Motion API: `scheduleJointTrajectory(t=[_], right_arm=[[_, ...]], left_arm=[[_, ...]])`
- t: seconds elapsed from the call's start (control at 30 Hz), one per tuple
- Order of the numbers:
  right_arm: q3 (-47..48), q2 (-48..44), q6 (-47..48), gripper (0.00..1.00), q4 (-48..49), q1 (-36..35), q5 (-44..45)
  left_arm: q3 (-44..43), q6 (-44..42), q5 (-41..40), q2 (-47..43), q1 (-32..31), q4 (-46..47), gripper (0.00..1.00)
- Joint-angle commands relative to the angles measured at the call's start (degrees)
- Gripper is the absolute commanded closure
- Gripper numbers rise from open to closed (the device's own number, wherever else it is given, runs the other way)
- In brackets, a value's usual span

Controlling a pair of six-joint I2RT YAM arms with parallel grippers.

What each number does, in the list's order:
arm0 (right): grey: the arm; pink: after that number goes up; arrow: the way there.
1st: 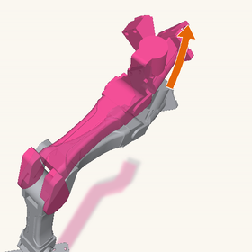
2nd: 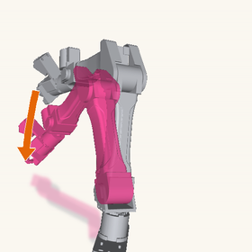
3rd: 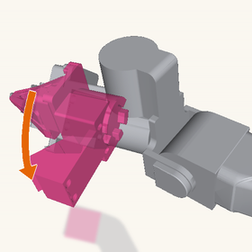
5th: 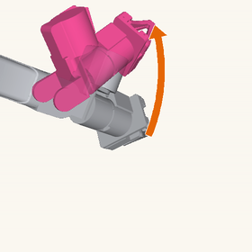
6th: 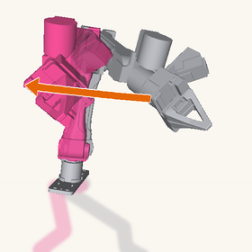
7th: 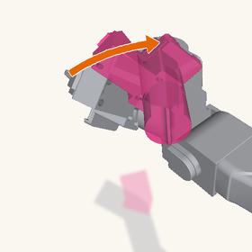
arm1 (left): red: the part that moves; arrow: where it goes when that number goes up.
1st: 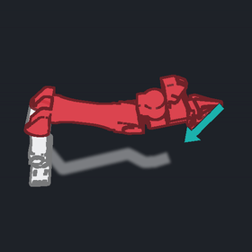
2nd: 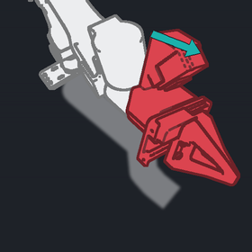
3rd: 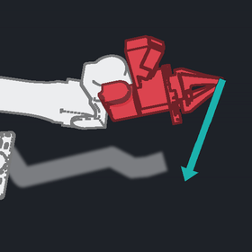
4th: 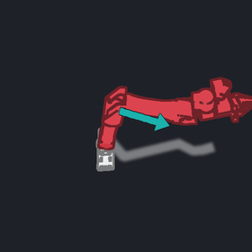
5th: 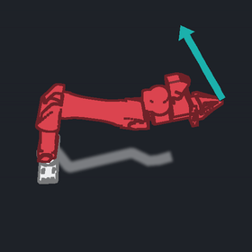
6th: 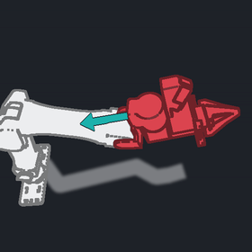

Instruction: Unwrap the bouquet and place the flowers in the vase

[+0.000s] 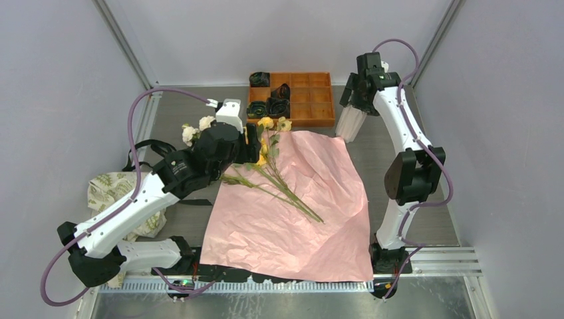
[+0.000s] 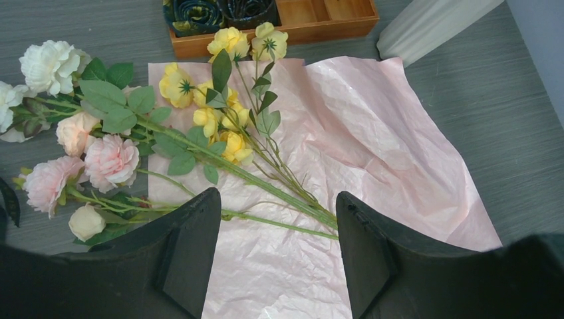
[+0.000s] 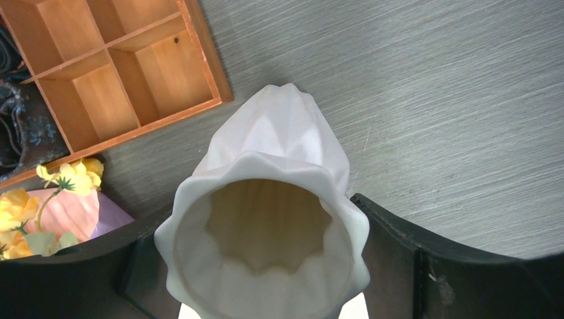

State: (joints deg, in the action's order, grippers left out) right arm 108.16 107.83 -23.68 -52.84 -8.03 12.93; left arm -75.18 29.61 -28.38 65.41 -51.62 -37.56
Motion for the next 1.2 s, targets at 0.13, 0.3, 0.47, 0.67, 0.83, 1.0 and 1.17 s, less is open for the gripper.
scheduleJointTrajectory(t=[0.13,0.3,0.47,0.67,0.83,1.0,1.17], right_arm=[[-0.8,-6.1,-0.8,0.99,-3.0,-2.1,-4.3],[-3.9,-7.9,-1.0,0.99,-3.3,-4.9,-3.2],[-6.0,-8.0,-1.2,0.99,-3.2,-6.4,-2.3],[-7.3,-7.5,-1.4,0.99,-2.9,-6.9,-1.7],[-8.1,-8.2,-0.9,0.82,-3.0,-7.8,-1.7],[-6.9,-8.4,-0.4,0.58,-3.3,-9.0,-1.6],[-4.5,-8.4,-0.1,0.42,-4.1,-10.3,-1.3]], left_arm=[[-0.6,0.5,0.6,-0.3,0.5,2.8,0.36],[-0.5,0.7,1.0,-0.4,0.5,2.9,0.36],[-0.3,0.9,1.4,-0.8,0.5,2.8,0.36],[-0.1,1.0,1.4,-1.3,0.6,2.6,0.36],[-0.1,1.2,1.6,-1.2,0.6,2.4,0.36],[-0.3,1.5,2.1,-1.1,0.5,2.3,0.36],[-0.2,1.6,1.8,-1.6,0.6,2.0,0.36]])
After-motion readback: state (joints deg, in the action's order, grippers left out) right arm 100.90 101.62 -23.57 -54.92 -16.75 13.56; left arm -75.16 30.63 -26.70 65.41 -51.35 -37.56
